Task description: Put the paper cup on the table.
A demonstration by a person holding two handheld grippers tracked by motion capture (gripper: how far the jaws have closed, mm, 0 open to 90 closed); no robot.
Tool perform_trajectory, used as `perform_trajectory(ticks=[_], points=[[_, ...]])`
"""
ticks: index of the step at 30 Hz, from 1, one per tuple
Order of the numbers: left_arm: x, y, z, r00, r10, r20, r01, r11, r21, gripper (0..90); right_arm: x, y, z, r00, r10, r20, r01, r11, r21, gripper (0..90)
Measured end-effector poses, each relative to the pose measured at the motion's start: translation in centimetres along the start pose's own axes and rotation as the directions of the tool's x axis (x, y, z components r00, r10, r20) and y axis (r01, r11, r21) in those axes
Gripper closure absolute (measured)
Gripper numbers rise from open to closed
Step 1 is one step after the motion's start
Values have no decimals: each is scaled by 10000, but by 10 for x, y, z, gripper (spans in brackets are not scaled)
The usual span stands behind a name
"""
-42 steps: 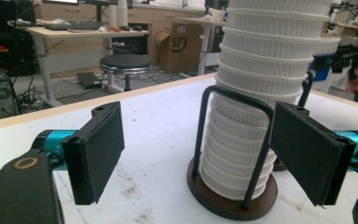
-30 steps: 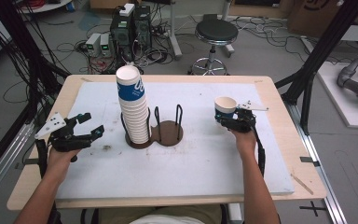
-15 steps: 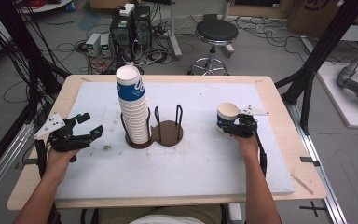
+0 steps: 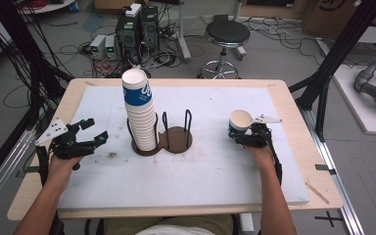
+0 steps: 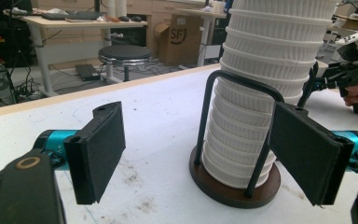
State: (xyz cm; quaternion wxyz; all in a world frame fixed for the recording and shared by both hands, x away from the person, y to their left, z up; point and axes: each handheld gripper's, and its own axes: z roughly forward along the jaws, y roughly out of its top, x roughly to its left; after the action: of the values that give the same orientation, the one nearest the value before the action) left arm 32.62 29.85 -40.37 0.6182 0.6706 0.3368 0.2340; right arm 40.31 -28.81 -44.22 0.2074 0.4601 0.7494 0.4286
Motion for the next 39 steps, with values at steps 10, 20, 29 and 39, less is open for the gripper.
perform_trajectory(ticks=[10,20,29,39], points=[[2,-1,-2,9999,-123,-116,124,9999,26,188,6,-2,-28,9997,-194,-123,197,9994,291,189],[0,2,-2,9991,-377,-193,374,9992,-160,188,13,-9,-65,9992,-366,-164,363,9992,-167,189],[-7,7,2,9991,-419,-53,417,9982,-427,188,36,10,-84,9854,-982,-1390,665,9740,-2164,189],[-10,11,1,9991,-433,49,434,9980,-464,188,60,34,-98,9692,-1858,-1618,1381,9535,-2678,189]])
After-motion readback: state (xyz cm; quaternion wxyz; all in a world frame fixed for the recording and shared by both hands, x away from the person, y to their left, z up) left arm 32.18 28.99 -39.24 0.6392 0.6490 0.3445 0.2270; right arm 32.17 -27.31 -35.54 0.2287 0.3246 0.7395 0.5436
